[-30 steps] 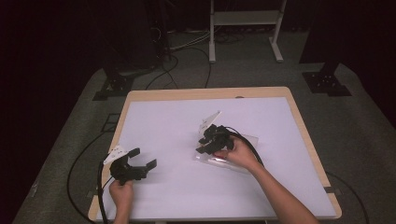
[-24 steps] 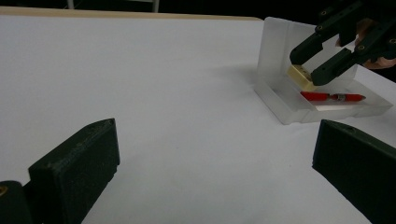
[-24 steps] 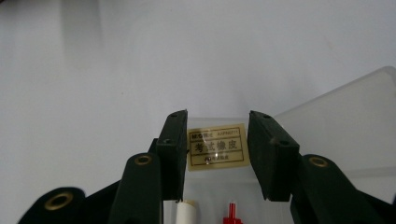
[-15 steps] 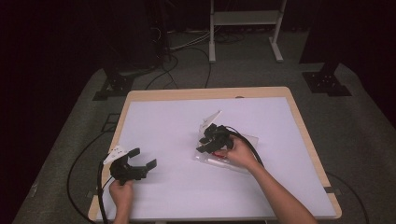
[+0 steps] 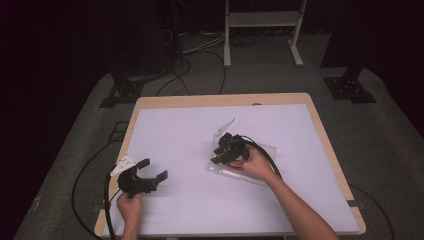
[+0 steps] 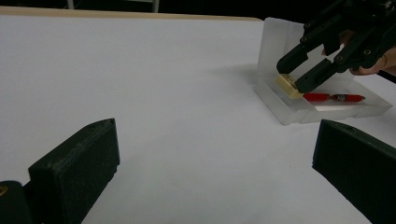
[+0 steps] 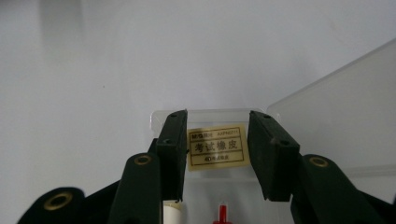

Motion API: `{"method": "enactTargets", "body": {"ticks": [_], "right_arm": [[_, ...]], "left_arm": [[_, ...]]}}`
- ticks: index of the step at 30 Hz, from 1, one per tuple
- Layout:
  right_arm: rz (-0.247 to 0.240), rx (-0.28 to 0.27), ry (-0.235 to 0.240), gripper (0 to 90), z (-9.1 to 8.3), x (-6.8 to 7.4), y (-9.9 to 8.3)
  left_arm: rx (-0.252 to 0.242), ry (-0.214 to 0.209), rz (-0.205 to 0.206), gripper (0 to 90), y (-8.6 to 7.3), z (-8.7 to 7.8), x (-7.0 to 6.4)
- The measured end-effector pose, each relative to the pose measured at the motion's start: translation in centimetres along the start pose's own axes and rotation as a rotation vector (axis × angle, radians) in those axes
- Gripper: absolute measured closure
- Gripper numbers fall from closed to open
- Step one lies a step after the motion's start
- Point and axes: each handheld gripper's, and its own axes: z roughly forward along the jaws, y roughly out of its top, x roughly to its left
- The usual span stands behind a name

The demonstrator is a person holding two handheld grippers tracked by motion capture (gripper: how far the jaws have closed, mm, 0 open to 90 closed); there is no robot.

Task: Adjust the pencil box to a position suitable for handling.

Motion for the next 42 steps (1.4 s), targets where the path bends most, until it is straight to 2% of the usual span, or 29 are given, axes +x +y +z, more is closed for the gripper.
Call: {"method": "enactTargets", "body": {"ticks": [30, 42], "right_arm": [[0.009, 0.01, 0.024, 56.0, 0.7, -0.11, -0.1], [0.009, -0.016, 0.031, 53.2, -0.26, 0.23, 0.07]], "left_arm": [[0.0, -0.001, 0.0, 0.0, 0.0, -0.02, 0.01], [0.0, -0.001, 0.0, 0.0, -0.01, -0.02, 0.01]]}}
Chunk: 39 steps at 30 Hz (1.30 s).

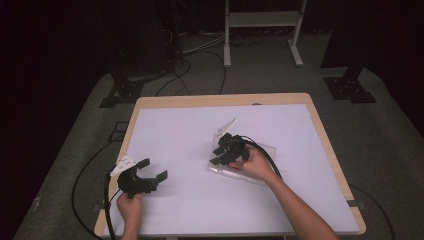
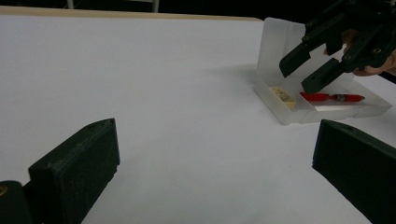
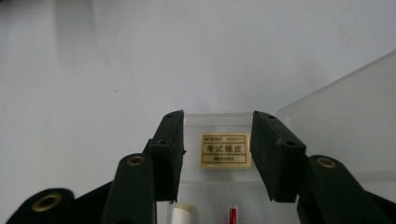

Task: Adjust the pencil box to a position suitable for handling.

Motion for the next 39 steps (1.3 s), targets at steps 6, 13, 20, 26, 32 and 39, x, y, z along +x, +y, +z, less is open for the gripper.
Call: {"method": "enactTargets", "body": {"ticks": [6, 13, 20, 26, 32, 39], "right_arm": [[-0.011, -0.015, 0.005, 52.2, -1.0, 0.4, 0.1], [-0.007, -0.034, 0.006, 50.8, -2.4, 0.6, 0.0], [0.006, -0.037, 0.021, 49.6, -3.0, 0.8, -0.3], [0.001, -0.042, 0.016, 49.3, -3.5, 0.9, -0.4], [0.009, -0.051, 0.008, 48.6, -4.2, 1.1, -0.8], [0.005, -0.056, 0.001, 48.2, -5.1, 1.3, -1.7]], "left_arm": [[0.0, 0.0, 0.0, 0.0, 0.0, 0.0, 0.0], [0.0, 0.001, 0.0, 0.0, 0.0, 0.0, 0.0], [0.005, 0.0, 0.006, 0.0, 0.0, 0.0, -0.1], [0.004, 0.001, 0.004, 0.1, 0.0, 0.0, 0.0], [0.004, 0.001, 0.008, 0.1, 0.0, 0.0, -0.1], [0.004, 0.001, 0.007, 0.0, 0.0, 0.0, 0.0]]}}
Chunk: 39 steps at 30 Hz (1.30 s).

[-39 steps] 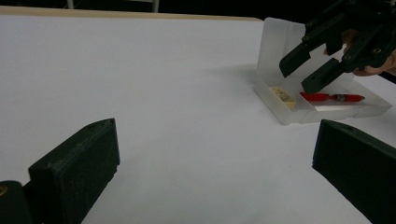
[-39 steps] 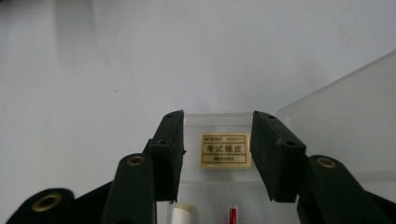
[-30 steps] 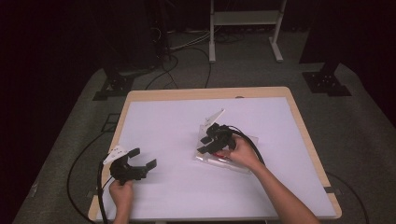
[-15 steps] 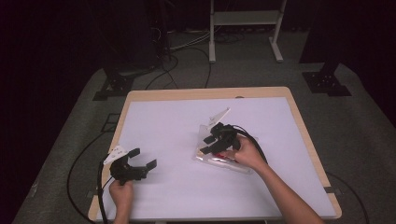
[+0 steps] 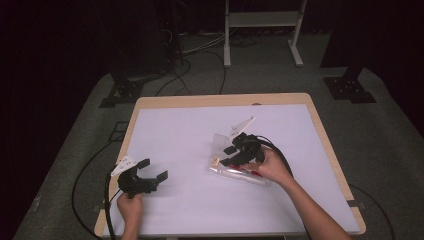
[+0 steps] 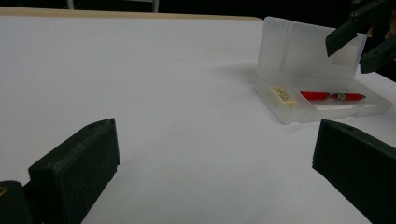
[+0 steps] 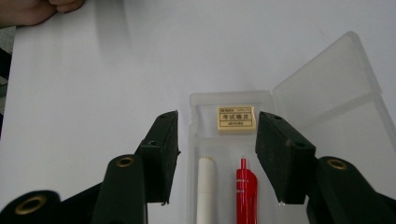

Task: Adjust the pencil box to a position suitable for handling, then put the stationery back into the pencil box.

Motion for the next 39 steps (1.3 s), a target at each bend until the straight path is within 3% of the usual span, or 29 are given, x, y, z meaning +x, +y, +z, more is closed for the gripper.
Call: {"method": "enactTargets", "body": {"ticks": [18, 39], "right_arm": [[0.035, -0.028, -0.018, 47.8, -2.4, 0.4, -2.1], [0.071, -0.044, -0.024, 46.7, -3.4, 0.5, -4.4]], "left_arm": [[0.008, 0.0, 0.01, 0.0, 0.0, 0.0, -0.2], [0.008, 0.001, 0.005, 0.0, 0.0, 0.0, -0.1]]}}
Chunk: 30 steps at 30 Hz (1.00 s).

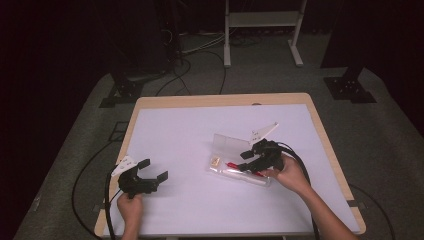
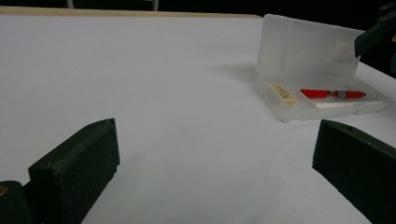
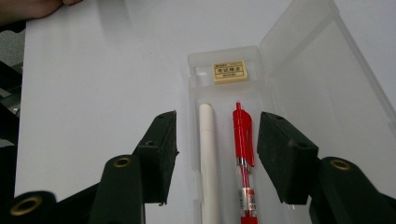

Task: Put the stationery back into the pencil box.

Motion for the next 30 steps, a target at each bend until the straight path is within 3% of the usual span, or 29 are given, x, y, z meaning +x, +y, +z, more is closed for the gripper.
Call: {"method": "enactTargets", "body": {"ticks": [30], "right_arm": [[0.05, -0.035, -0.031, 45.7, -2.9, -0.2, -3.5]], "left_arm": [[-0.001, 0.003, -0.006, 0.1, 0.0, 0.0, 0.0]]}}
